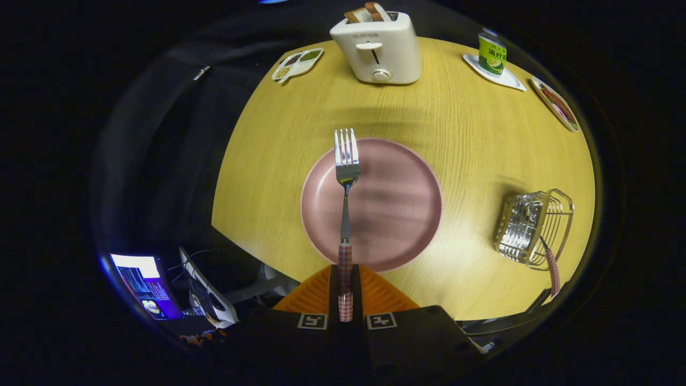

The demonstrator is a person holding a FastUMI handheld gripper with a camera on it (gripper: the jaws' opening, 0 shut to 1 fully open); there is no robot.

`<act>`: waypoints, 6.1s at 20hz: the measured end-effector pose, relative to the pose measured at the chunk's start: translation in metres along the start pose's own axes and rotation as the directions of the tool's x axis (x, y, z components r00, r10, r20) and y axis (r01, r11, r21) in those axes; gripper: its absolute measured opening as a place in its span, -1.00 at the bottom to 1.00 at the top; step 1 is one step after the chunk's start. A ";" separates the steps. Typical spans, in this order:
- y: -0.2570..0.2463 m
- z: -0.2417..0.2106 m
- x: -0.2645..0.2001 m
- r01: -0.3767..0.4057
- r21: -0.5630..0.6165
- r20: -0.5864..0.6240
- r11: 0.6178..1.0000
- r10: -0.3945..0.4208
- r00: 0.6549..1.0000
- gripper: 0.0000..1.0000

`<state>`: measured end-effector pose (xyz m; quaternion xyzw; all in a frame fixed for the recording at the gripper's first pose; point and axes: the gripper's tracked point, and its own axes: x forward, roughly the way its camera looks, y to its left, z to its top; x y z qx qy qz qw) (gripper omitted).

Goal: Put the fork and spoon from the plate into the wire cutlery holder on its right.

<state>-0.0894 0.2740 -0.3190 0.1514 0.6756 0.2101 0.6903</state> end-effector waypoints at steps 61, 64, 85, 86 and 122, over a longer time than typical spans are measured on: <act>-0.242 -0.004 -0.104 0.232 -0.221 -0.665 0.947 -0.321 0.675 -0.34; -0.238 0.002 -0.107 0.218 -0.155 -0.550 0.964 -0.268 0.791 0.25; -0.169 0.078 -0.270 0.386 0.040 0.689 0.922 -0.305 0.657 0.99; -0.165 0.082 -0.285 0.417 0.028 0.737 0.909 -0.300 0.606 0.99; -0.155 0.060 -0.316 0.426 -0.111 0.937 0.898 -0.048 0.345 0.97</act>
